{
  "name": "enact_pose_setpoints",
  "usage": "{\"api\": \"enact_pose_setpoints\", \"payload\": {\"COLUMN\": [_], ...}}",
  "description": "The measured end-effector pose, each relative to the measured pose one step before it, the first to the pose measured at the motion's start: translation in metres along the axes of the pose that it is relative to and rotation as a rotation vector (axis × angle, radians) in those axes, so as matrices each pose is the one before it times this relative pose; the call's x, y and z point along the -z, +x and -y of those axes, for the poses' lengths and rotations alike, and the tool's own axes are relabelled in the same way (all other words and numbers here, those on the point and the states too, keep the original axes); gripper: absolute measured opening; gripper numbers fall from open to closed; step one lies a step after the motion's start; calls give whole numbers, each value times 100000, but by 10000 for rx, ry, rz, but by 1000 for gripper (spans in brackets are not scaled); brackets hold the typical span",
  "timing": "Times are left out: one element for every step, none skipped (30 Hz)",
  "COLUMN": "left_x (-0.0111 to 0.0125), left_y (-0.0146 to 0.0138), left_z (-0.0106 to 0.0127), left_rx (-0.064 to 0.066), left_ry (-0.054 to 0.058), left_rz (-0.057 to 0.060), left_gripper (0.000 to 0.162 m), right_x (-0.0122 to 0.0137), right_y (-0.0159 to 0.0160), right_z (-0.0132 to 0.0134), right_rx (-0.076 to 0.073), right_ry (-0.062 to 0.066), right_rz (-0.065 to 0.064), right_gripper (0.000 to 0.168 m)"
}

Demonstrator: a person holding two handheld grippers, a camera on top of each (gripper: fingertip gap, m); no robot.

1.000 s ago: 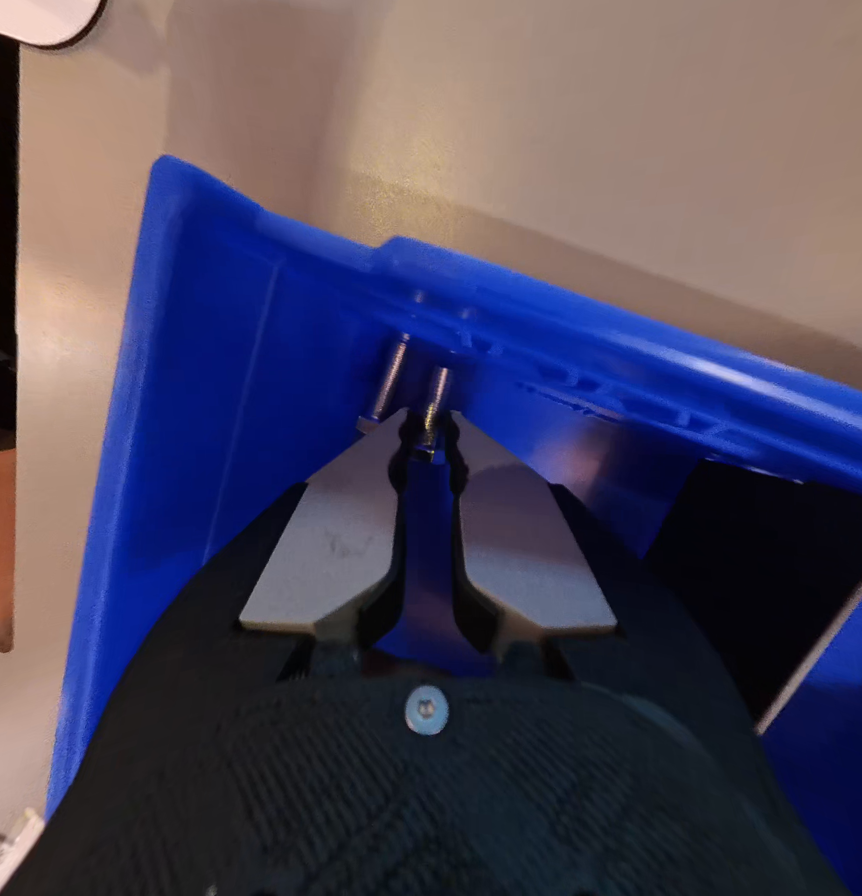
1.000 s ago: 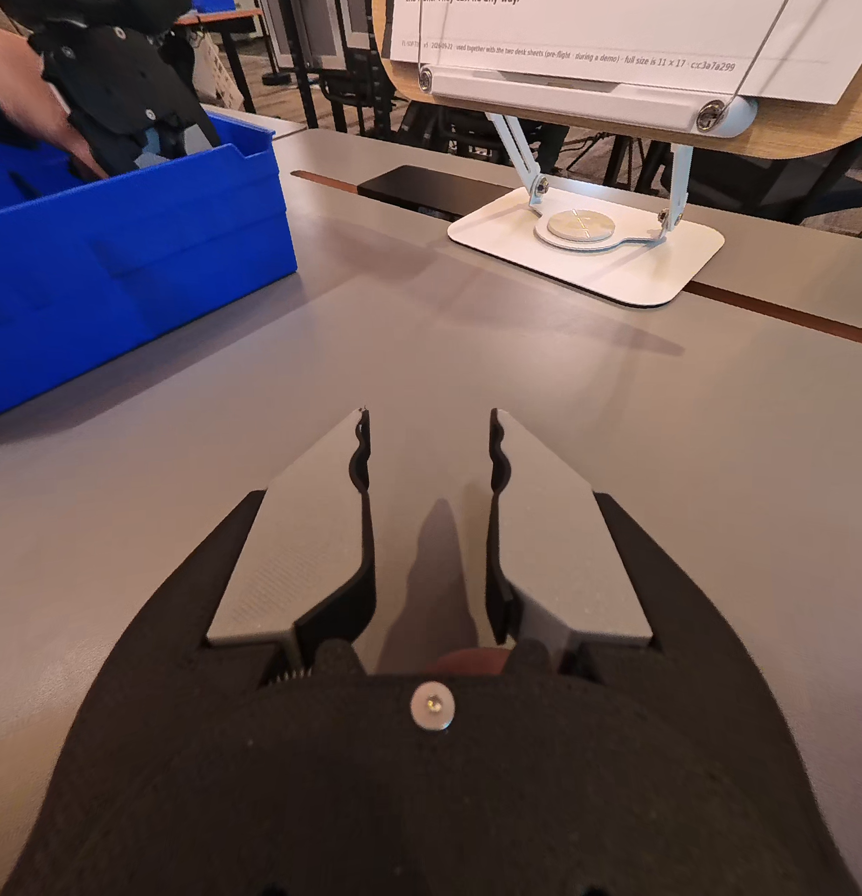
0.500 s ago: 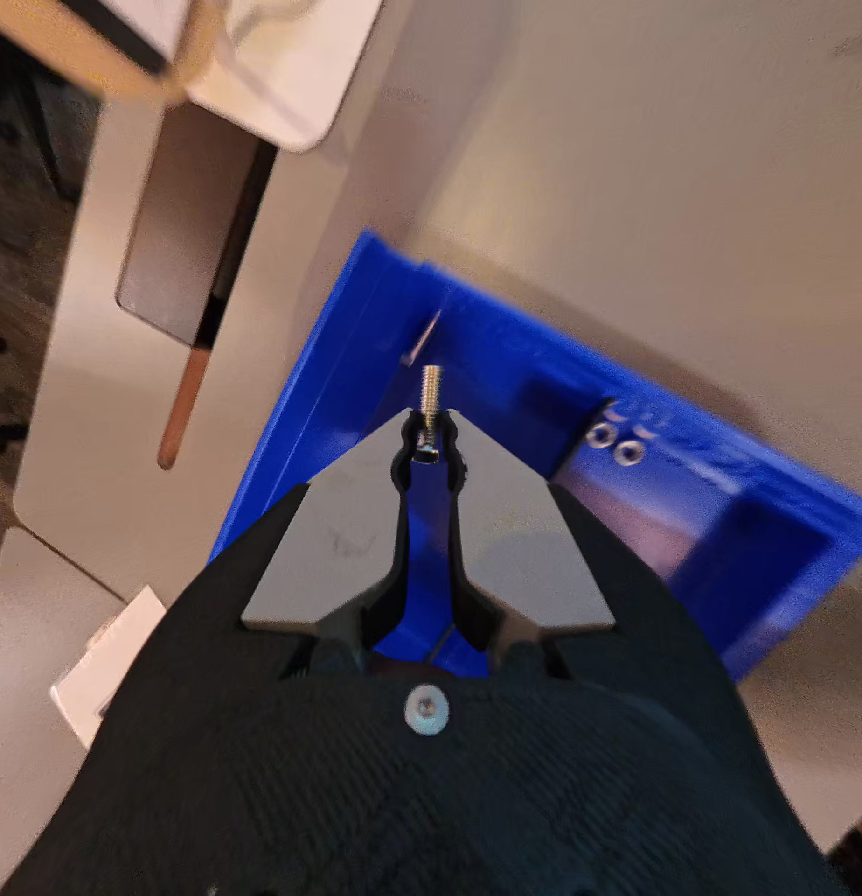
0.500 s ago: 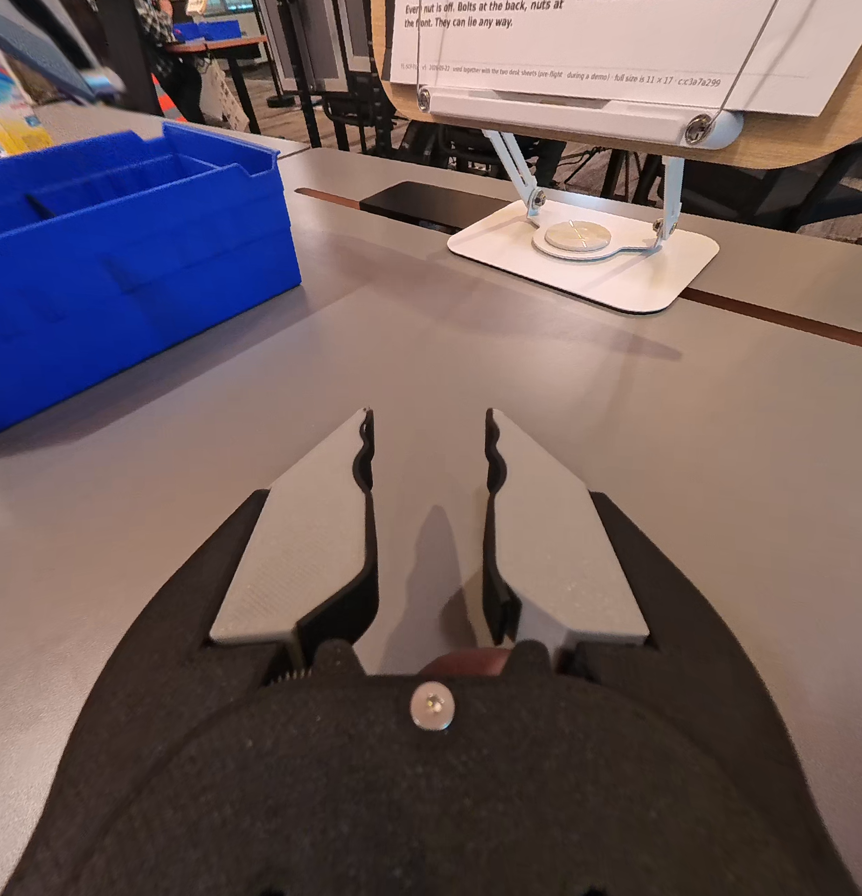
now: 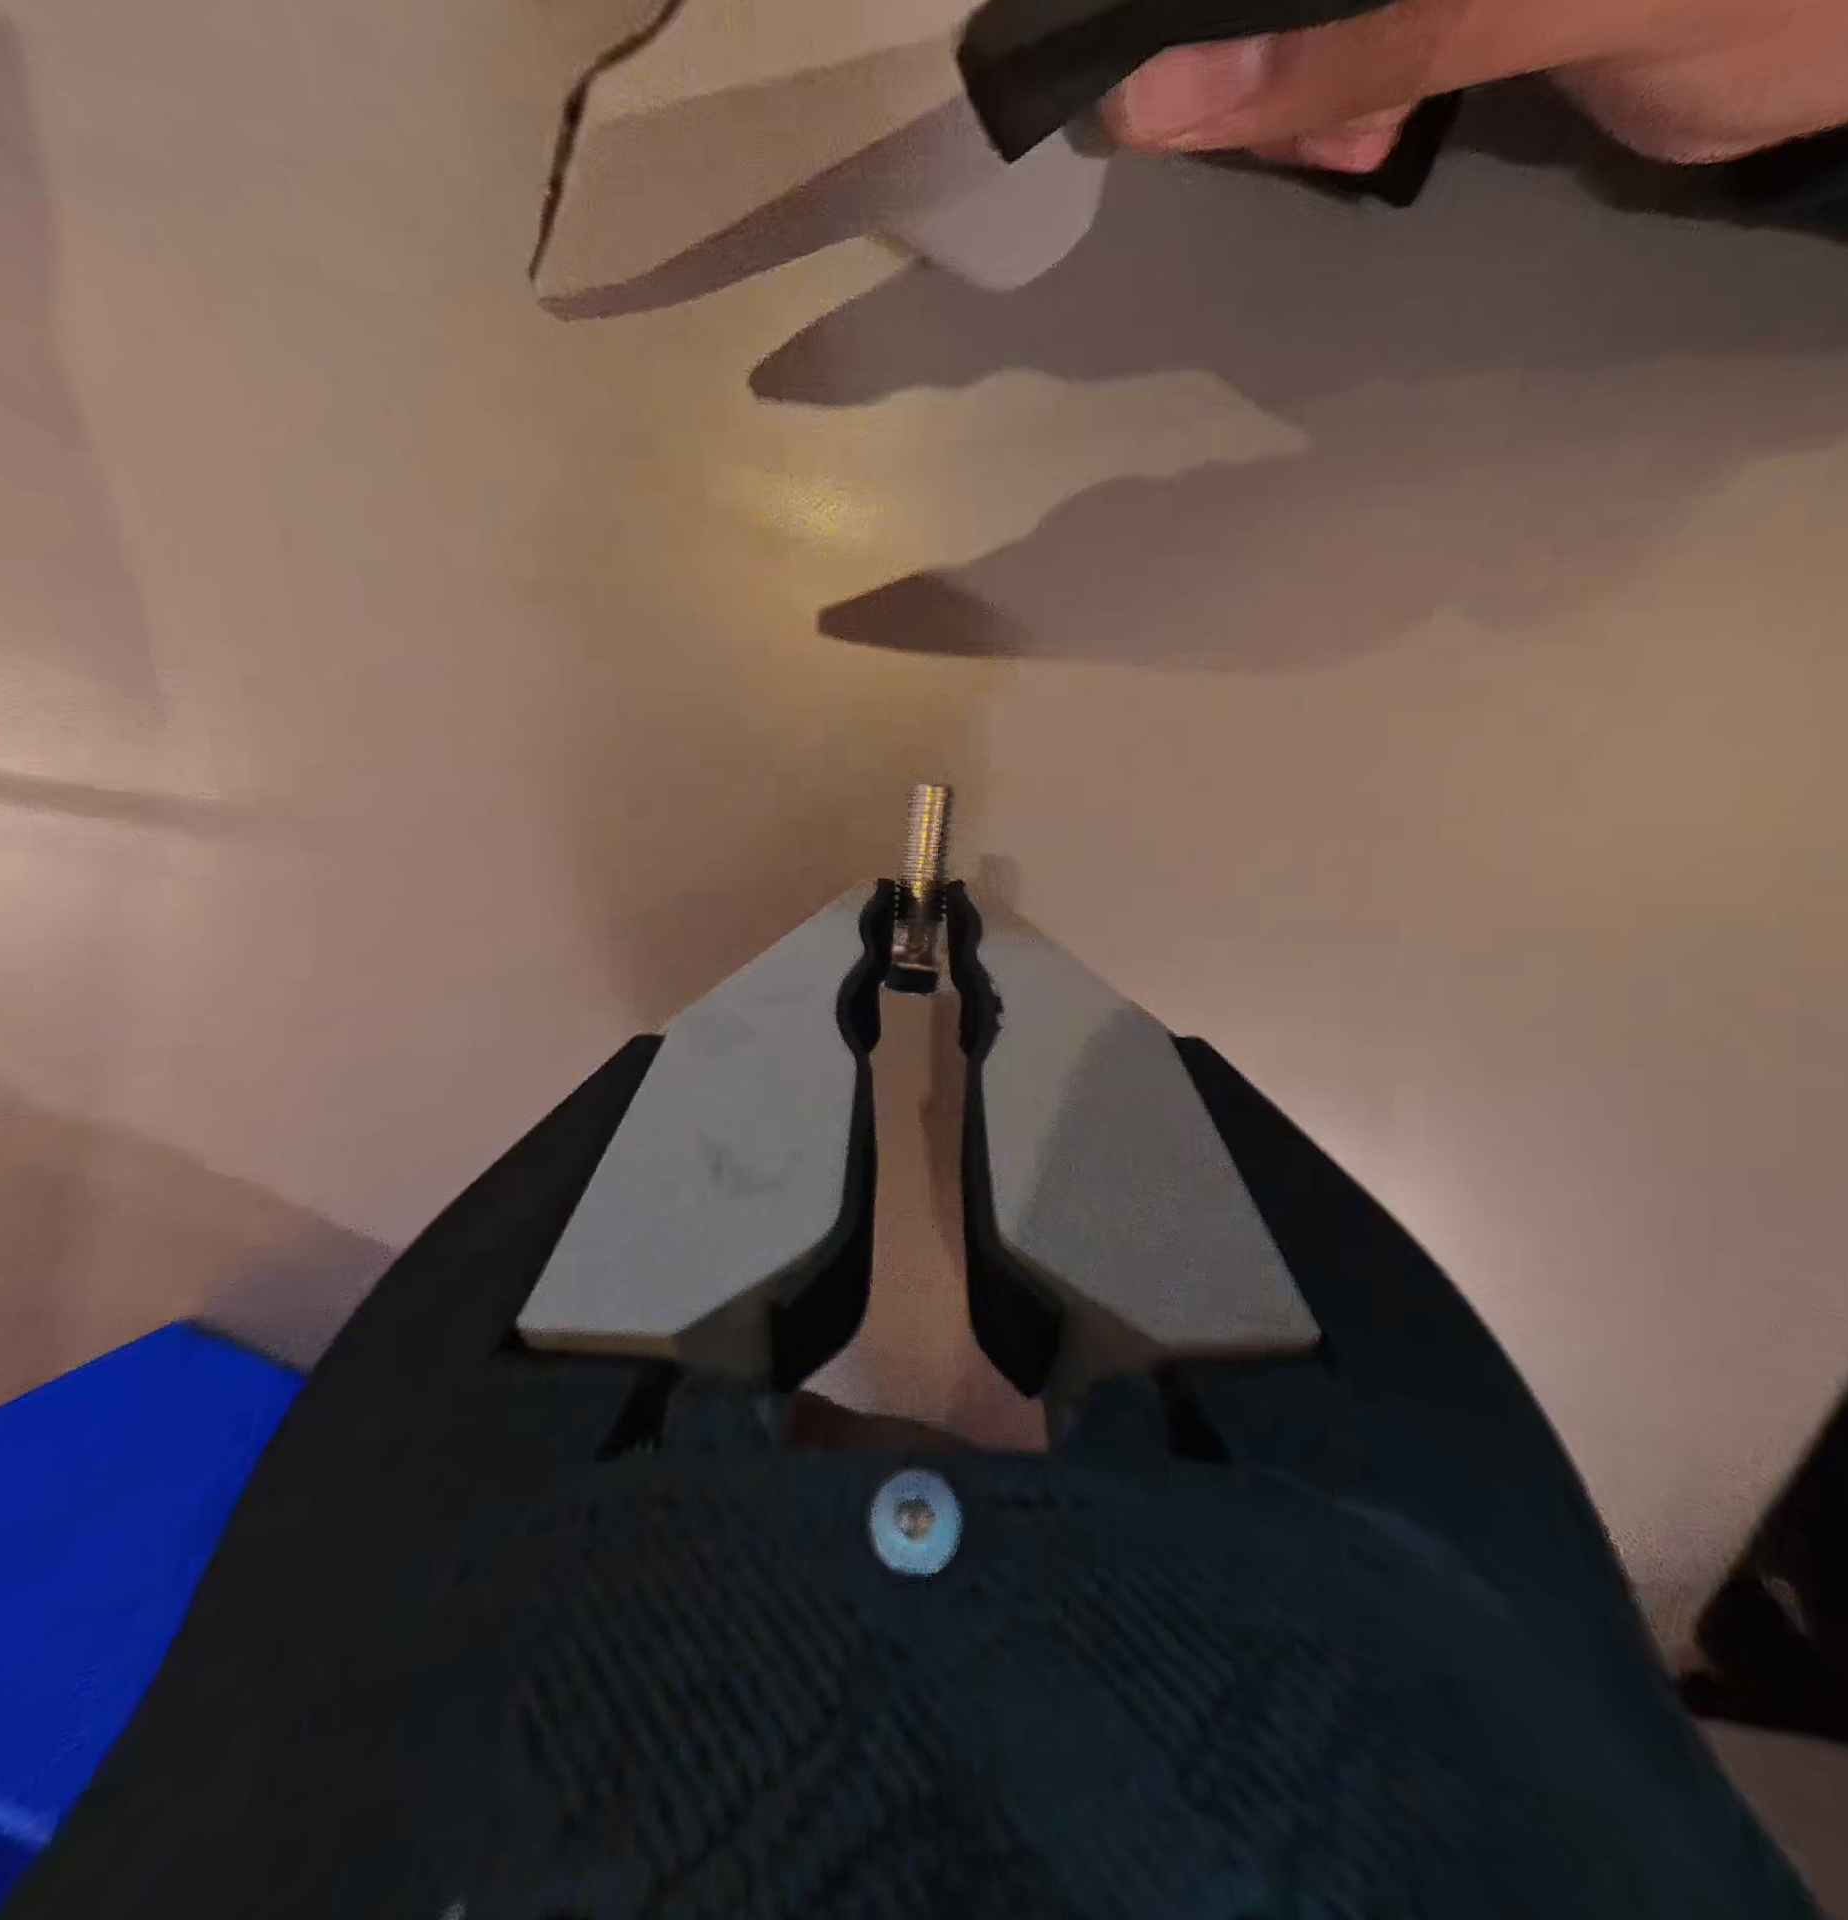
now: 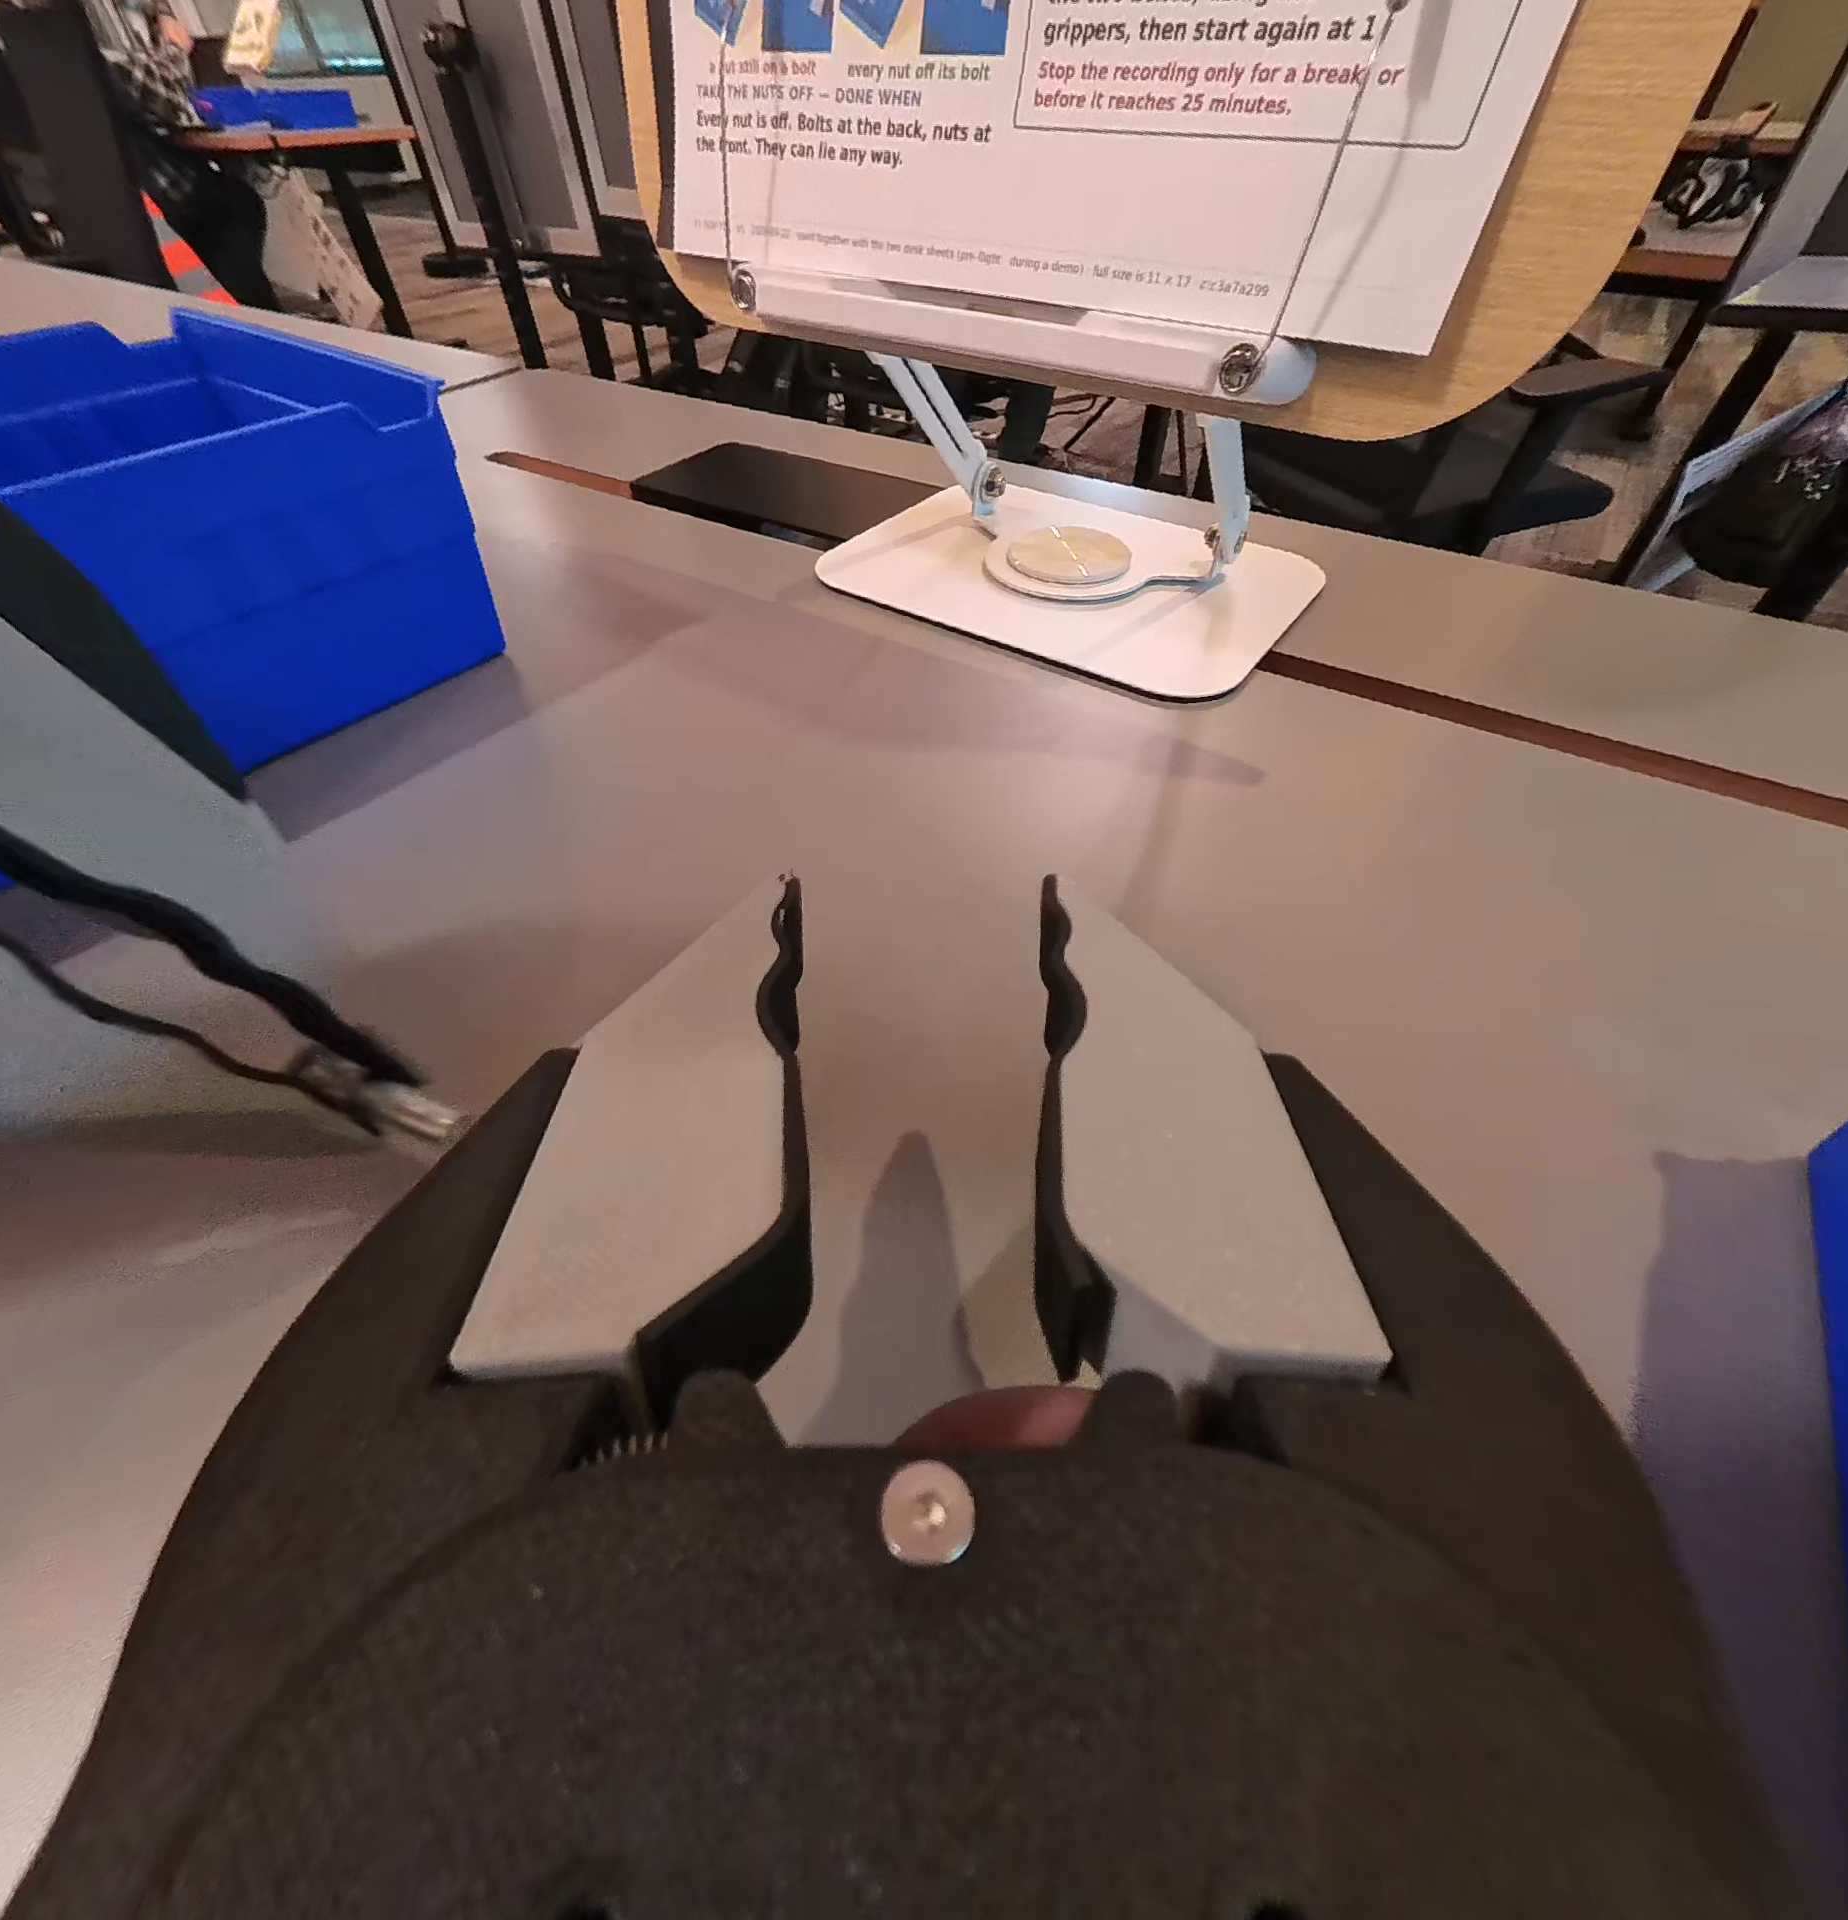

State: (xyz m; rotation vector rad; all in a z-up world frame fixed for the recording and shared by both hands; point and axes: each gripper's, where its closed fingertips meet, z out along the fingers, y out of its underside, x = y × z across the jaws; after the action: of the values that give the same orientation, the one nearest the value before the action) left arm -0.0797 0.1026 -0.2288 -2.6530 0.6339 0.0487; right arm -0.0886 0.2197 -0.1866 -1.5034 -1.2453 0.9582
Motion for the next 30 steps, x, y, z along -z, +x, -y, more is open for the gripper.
{"api": "enact_pose_setpoints", "payload": {"left_x": [-891, -772, -669, -507, -232, 88, 461, 863, 1252, 1671, 2035, 2274, 2356, 2306, 2136, 1902, 1654, 1339, 998, 675, 422, 230, 40, -153, -307, -417, -505, -568, -636, -714], "left_y": [-154, -112, 168, 226, 52, 23, -15, 34, -134, -224, -287, -404, -636, -819, -1024, -1300, -1685, -1794, -1523, -1126, -961, -789, -440, -242, -214, -108, -8, -22, 36, 156], "left_z": [95, -29, -148, -221, -281, -204, 32, 181, 298, 475, 626, 616, 524, 329, -37, -379, -649, -988, -1356, -1544, -1326, -1109, -1158, -1161, -1092, -1053, -937, -747, -539, -407], "left_rx": [147, 168, 179, 175, 171, 115, 103, 101, 166, 199, 202, 176, 172, 123, 69, 17, -2, -48, -47, 34, 118, 142, 97, 61, 25, -25, -58, -77, -64, -25], "left_ry": [-21, -23, -15, -19, -29, 37, 245, 371, 455, 582, 695, 677, 624, 534, 353, 178, 104, -25, -189, -255, -108, 1, -97, -164, -202, -247, -249, -210, -154, -149], "left_rz": [224, 171, -24, -77, 28, 15, 13, -77, -46, -47, -81, -68, 27, 99, 163, 276, 464, 495, 304, 79, 32, -2, -153, -197, -134, -122, -118, -62, -67, -130], "left_gripper": [8, 8, 8, 12, 21, 26, 27, 28, 31, 34, 34, 34, 34, 34, 35, 35, 35, 35, 35, 35, 35, 35, 32, 31, 31, 31, 31, 31, 31, 31], "right_x": [45, 17, -32, -49, -60, -62, -45, -27, -1, 14, 26, 12, 27, 17, 26, 13, 7, 10, 36, 76, 103, 77, 56, 17, -11, -17, -24, -22, -46, -68], "right_y": [11, -29, -73, -87, -97, -86, -60, -49, -72, -111, -117, -89, -60, -55, -49, -36, -39, -45, -31, -17, -39, -19, 16, 17, -18, -20, -8, 2, -24, -42], "right_z": [9, 26, 14, -14, -31, -37, -65, -54, -1, 31, 57, 56, 75, 78, 93, 88, 102, 149, 200, 262, 324, 305, 248, 153, 84, 20, -13, -51, -74, -95], "right_rx": [15, -5, -5, 12, 39, 63, 69, 52, 16, -17, -24, -3, 18, 24, 25, 29, 37, 45, 54, 71, 71, 56, 59, 84, 117, 134, 127, 101, 66, 30], "right_ry": [9, 8, -4, -22, -31, -36, -38, -26, -2, 20, 36, 40, 42, 51, 65, 66, 76, 105, 133, 171, 212, 213, 170, 120, 77, 41, 22, 9, -8, -30], "right_rz": [-1, 28, 44, 52, 50, 32, 12, 6, 23, 45, 40, 22, 7, 5, 11, 2, 2, 5, -11, -21, -21, -44, -73, -69, -48, -42, -50, -52, -26, 1], "right_gripper": [43, 43, 43, 43, 43, 44, 44, 44, 44, 44, 44, 44, 44, 44, 44, 44, 44, 44, 44, 45, 45, 45, 45, 45, 45, 45, 44, 44, 44, 44]}}
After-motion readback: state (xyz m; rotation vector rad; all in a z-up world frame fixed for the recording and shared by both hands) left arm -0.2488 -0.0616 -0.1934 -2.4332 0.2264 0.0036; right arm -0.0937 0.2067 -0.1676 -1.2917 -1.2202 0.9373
